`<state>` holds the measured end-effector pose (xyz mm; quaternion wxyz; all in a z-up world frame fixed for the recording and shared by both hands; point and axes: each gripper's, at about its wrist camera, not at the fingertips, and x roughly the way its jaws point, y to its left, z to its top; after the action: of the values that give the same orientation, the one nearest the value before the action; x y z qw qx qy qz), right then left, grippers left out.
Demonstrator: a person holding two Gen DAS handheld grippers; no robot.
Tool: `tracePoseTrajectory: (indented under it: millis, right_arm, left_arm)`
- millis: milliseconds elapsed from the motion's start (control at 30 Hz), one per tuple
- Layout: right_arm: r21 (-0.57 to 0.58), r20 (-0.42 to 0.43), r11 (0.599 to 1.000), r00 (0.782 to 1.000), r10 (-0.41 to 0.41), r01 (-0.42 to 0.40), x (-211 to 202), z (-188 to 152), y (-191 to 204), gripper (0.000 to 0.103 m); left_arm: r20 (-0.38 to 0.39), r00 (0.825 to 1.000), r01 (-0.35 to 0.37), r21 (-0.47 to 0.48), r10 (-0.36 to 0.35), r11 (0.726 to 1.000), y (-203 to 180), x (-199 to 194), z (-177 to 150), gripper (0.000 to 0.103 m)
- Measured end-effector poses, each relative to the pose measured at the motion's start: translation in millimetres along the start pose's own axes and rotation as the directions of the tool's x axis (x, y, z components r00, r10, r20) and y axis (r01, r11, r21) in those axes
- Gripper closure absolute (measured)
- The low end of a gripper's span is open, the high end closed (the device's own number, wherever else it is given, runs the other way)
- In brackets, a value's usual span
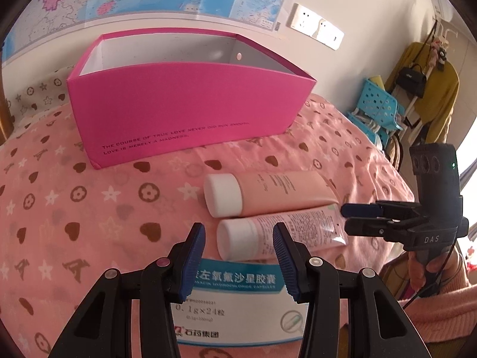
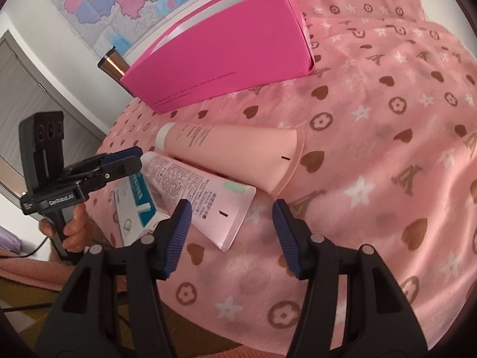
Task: Organize rigid objects
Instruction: 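Withdraw the right gripper and move it to the pink-and-white tube, then grasp the pink-and-white tube across its middle with the right gripper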
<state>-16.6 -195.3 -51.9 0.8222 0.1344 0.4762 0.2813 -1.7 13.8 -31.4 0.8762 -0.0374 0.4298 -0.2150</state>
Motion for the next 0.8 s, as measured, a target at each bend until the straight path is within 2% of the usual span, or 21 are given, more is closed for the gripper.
tracePoseTrajectory:
  millis: [333,800]
  right_arm:
    - [-0.025,0.014,1.0,1.0,-0.008,0.008,6,-5,13,0.045]
    - [-0.047,0.034,0.999,0.999,-0.025,0.027,0,-3,23,0.048]
  left_arm:
    - [-0.029,0.999,0.014,0.019,-0.013,1.0,-9,3,-8,0.055]
    - [-0.012,1.0,0.015,0.015,-0.014,1.0,-20,-1,-6,0.052]
